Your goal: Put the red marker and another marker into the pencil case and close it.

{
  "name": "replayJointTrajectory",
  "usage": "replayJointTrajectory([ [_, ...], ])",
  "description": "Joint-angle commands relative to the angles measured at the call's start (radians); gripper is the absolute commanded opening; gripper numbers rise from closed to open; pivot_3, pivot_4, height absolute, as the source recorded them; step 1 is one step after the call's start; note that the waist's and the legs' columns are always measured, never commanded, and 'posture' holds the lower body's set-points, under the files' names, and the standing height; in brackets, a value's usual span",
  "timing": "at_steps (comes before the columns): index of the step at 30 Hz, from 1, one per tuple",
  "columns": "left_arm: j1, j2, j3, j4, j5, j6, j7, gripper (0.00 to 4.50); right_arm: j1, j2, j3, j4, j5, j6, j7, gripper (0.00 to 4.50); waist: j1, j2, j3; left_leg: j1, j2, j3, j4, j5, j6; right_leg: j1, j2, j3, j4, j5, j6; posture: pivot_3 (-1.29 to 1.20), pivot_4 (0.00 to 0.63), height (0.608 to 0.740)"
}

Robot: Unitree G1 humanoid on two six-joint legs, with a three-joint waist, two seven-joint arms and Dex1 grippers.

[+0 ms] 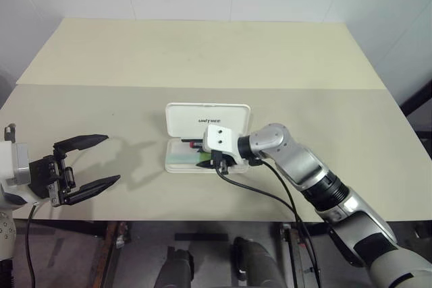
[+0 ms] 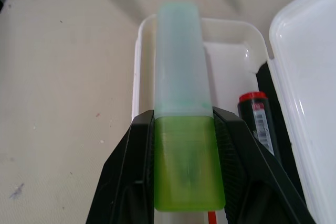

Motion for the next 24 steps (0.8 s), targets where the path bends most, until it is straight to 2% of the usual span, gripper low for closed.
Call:
replayJointTrajectory([
  [1, -0.005, 0.020, 0.031, -0.021, -0.027, -0.001, -0.001, 4.50, -0.011, -0.011, -0.024, -0.039, 0.003, -0.016, 0.028, 2.43, 0.000, 0.000, 0.000, 0.000, 0.000, 0.000, 0.000, 0.000, 0.000, 0.000, 0.000, 0.000, 0.000, 0.000, 0.000, 0.00, 0.150, 0.740],
  [6, -0.016, 0.020, 0.025, -0.018, -0.026, 0.000, 0.001, 4.50, 0.000, -0.034, -0.037, -0.088, 0.023, 0.003, 0.064, 4.27, 0.000, 0.000, 0.000, 0.000, 0.000, 0.000, 0.000, 0.000, 0.000, 0.000, 0.000, 0.000, 0.000, 0.000, 0.000, 0.00, 0.150, 0.740],
  [7, -0.020, 0.019, 0.023, -0.017, -0.026, 0.000, 0.002, 4.50, 0.002, -0.038, -0.040, -0.100, 0.027, 0.009, 0.068, 4.46, 0.000, 0.000, 0.000, 0.000, 0.000, 0.000, 0.000, 0.000, 0.000, 0.000, 0.000, 0.000, 0.000, 0.000, 0.000, 0.00, 0.150, 0.740],
  [16, -0.054, 0.011, -0.002, -0.044, -0.028, 0.012, 0.016, 4.50, 0.053, -0.123, -0.111, -0.298, 0.137, 0.112, 0.125, 4.46, 0.001, 0.000, 0.000, 0.000, 0.000, 0.000, 0.000, 0.000, 0.000, 0.000, 0.000, 0.000, 0.000, 0.000, 0.000, 0.00, 0.150, 0.740],
  [24, -0.121, 0.006, -0.050, -0.111, -0.054, 0.053, 0.055, 4.50, 0.076, -0.236, -0.287, -0.405, 0.270, 0.252, 0.111, 4.46, 0.003, 0.000, 0.000, 0.000, 0.000, 0.000, 0.000, 0.000, 0.000, 0.001, 0.000, 0.000, 0.000, 0.000, 0.000, 0.00, 0.150, 0.740],
])
